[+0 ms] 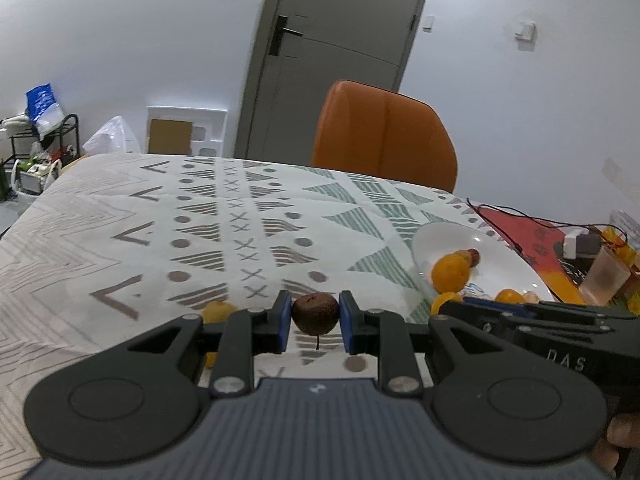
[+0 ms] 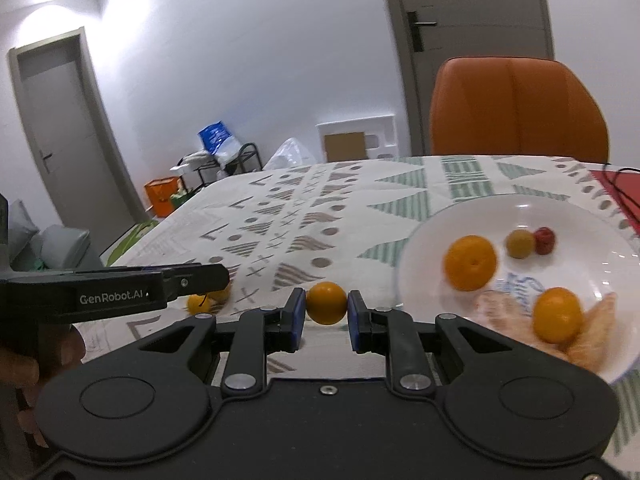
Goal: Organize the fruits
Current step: 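Carry the brown fruit and small orange over the plate with both grippers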
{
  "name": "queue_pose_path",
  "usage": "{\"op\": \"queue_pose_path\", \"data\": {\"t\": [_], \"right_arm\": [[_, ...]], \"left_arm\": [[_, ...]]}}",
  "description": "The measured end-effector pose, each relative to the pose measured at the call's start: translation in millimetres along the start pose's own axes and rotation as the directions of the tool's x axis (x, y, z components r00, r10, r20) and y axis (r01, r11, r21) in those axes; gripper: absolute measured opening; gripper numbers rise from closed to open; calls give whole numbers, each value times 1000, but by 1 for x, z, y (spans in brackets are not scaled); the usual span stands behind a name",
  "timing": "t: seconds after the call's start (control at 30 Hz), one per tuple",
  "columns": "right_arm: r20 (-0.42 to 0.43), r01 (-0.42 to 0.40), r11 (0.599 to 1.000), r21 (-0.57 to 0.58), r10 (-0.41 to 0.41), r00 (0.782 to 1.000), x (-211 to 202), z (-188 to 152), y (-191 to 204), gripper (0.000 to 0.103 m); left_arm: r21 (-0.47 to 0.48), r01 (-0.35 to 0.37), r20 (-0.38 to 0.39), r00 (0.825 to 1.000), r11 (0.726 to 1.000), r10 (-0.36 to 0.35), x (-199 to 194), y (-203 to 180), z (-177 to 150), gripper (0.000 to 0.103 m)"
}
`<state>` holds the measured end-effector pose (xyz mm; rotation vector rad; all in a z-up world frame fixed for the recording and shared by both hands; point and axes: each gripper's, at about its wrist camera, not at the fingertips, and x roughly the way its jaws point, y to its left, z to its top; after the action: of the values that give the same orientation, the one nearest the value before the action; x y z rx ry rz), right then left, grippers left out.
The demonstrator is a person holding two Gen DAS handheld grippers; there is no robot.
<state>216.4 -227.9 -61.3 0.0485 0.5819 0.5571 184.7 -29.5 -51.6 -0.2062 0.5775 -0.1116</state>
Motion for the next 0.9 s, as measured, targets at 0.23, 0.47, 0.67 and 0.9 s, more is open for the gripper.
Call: {"op": "queue_pose_path", "data": {"t": [0.23,0.47,0.67,0.9], "right_arm": [[35,45,998,39,-46,998,-14,2,-27,21],[57,68,994,83,-72,996,-25,2,-51,21],[76,92,989,116,-102,992,-33,1,-69,21],[89,124,981,149,-138,986,-44,-1,-90,21]], "left_arm": [[42,35,-1,999,999,-35,7,-26,5,24],[70,53,-6,999,996,-53,17,-48,8,24],[96,67,-10,998,993,-67,25,-65,11,24],[110,86,-13,996,990,-85,36,-83,14,24]]}}
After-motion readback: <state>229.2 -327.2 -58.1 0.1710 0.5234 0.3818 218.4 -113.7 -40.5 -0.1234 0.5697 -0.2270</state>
